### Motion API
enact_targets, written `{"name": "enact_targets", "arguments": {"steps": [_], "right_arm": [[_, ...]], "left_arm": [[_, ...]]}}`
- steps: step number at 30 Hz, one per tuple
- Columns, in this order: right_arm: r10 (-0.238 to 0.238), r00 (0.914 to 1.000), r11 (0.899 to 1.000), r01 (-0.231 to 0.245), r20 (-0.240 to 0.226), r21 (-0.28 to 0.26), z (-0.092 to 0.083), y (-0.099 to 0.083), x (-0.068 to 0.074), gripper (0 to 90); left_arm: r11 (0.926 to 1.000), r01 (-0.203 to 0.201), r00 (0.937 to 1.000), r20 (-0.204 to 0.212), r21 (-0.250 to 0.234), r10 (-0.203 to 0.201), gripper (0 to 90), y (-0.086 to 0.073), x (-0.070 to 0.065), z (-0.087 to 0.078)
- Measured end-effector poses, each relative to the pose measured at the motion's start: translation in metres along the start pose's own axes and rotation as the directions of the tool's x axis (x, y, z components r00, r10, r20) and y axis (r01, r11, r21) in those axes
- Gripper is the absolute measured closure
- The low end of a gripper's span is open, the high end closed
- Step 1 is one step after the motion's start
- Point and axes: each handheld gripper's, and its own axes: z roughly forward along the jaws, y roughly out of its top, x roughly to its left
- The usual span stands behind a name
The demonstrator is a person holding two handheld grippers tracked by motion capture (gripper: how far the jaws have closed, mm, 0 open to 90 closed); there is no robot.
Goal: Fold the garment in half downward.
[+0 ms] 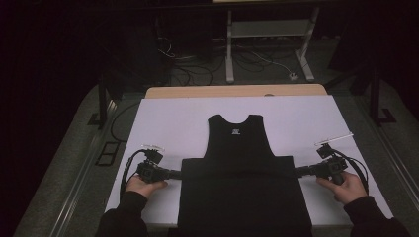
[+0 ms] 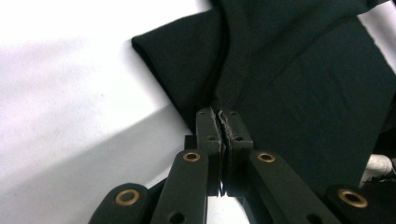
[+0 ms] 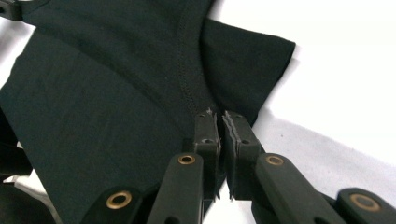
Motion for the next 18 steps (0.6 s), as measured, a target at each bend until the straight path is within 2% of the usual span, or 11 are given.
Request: {"name": "enact_targets", "arguments": {"steps": [11,15,17,18], "right_arm": [[0.002,1.0,1.0,-0.002,0.0,0.029,0.0017,-0.0018,0.0012,82.2],[0.001,0.9998,1.0,-0.001,0.02,0.025,0.0026,-0.0023,0.0037,78.4],[-0.017,0.9996,1.0,0.017,0.021,0.016,0.0022,-0.0024,0.0054,72.6],[-0.02,0.9996,1.0,0.02,0.019,0.003,0.0018,-0.0025,0.0057,69.0]], "left_arm": [[0.9997,-0.012,0.9999,-0.001,0.023,0.012,86.7,0.0005,-0.0004,0.003],[0.9985,-0.049,0.9988,-0.006,0.023,0.049,86.4,0.0019,-0.0031,0.0033],[0.9985,-0.047,0.9989,-0.005,0.027,0.047,85.4,0.0028,-0.0036,0.0036],[0.9989,-0.034,0.9994,-0.005,0.033,0.034,84.8,0.0035,-0.0026,0.0038]]}}
